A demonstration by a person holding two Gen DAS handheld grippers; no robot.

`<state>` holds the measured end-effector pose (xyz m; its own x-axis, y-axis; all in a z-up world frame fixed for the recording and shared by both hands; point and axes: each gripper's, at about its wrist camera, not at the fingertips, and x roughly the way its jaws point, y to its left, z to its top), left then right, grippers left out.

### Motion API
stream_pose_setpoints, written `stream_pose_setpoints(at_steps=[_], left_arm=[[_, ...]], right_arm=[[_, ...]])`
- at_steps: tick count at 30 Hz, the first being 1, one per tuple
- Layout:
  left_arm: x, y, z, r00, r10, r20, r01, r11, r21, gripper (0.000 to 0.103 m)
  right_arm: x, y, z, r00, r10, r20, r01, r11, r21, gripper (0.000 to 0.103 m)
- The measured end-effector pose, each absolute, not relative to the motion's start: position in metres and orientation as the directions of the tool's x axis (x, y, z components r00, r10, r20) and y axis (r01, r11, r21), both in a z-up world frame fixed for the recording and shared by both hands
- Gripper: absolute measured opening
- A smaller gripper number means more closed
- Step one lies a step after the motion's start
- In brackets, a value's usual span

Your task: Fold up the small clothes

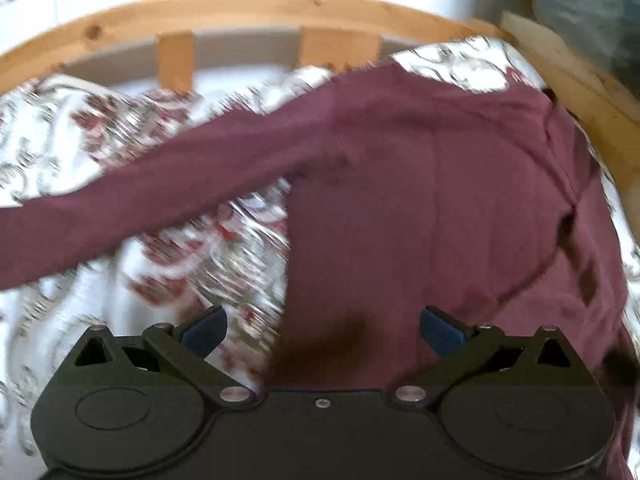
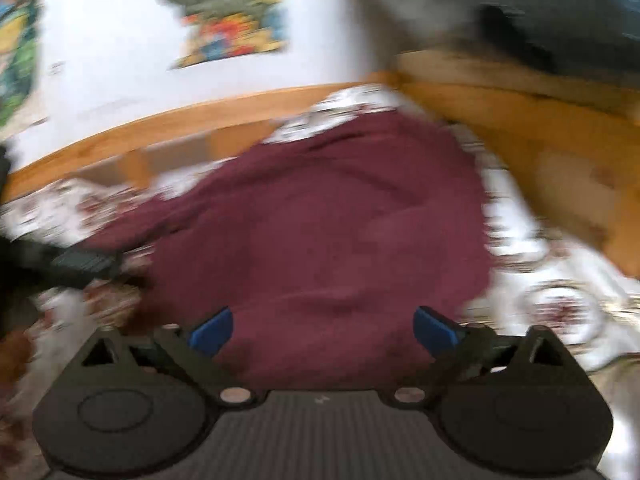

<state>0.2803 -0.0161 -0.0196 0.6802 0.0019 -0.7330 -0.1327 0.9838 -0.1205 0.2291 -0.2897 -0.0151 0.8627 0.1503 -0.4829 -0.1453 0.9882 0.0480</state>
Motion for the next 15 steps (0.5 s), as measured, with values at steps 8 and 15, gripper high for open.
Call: stream_pose_setpoints(at_steps=[8,15], left_arm=[[0.281,-0.051,-0.058,0.587,0.217,-0.780,-0.156,0.976,0.154,0.102],[0.269,-0.031,-0.049,0.565,0.285,-0.774,-0.222,0.956,0.190,0.102]], right_arm=[[0.252,-0.303,-0.047,0.831,-0.076,-0.551,0.018,0.994,-0.110,0.103],[0.240,-0.291,-0.042,0.833,-0.101,-0.543,0.018,0.988,-0.156,0.103]])
